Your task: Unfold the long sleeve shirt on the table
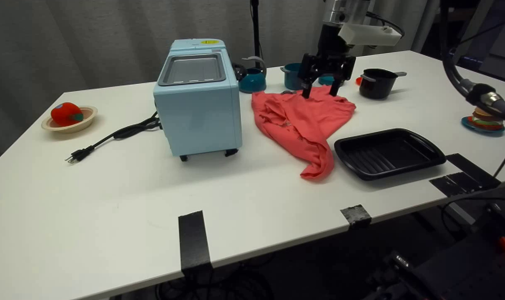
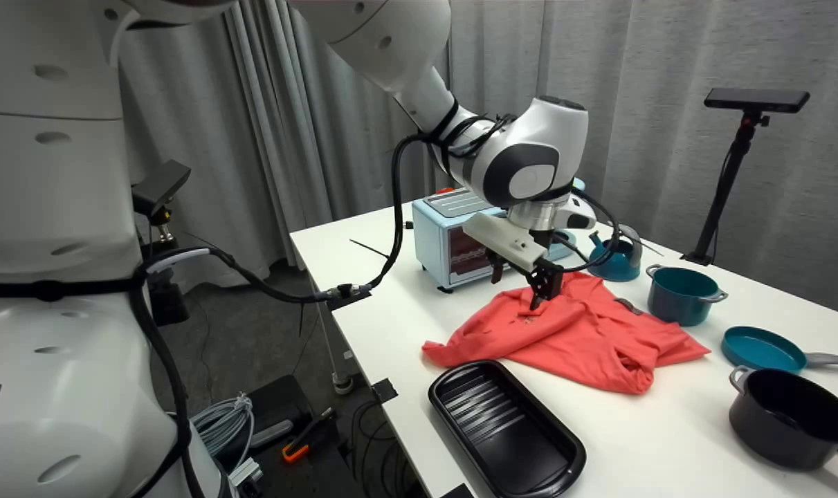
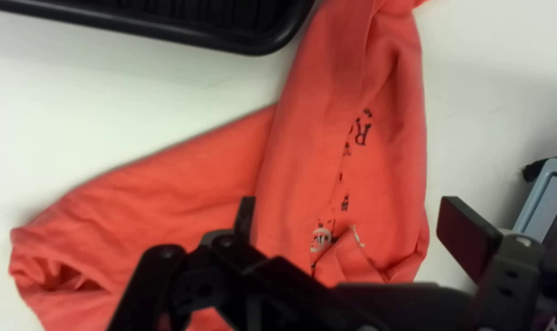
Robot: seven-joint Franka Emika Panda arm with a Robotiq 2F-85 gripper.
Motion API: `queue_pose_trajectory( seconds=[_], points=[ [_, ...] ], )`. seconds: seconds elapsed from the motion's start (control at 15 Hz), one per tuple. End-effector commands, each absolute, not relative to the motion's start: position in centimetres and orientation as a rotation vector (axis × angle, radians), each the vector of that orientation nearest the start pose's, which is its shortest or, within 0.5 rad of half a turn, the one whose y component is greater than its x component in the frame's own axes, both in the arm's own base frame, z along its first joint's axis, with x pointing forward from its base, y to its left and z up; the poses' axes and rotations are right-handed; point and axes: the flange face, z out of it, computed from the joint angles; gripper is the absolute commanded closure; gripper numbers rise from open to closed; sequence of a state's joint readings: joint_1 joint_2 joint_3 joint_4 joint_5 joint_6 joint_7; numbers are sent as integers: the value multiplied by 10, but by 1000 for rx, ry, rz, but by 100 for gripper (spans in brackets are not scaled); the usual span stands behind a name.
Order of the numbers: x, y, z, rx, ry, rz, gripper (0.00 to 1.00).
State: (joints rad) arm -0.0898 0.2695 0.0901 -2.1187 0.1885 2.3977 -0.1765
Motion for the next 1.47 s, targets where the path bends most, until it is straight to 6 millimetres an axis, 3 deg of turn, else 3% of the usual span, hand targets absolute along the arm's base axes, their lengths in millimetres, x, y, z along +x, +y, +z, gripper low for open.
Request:
queue_pose_trajectory(
  seconds=[0.0, 0.27, 0.67, 1.13, 1.4],
  points=[
    [598, -11, 285, -3039, -137, -167, 0],
    [615, -27, 265, -3058, -256, -243, 0],
    [648, -43, 232, -3043, -514, -224, 0],
    [690, -41, 208, -3078, -717, -389, 0],
    [709, -34, 199, -3060, -717, -519, 0]
  ],
)
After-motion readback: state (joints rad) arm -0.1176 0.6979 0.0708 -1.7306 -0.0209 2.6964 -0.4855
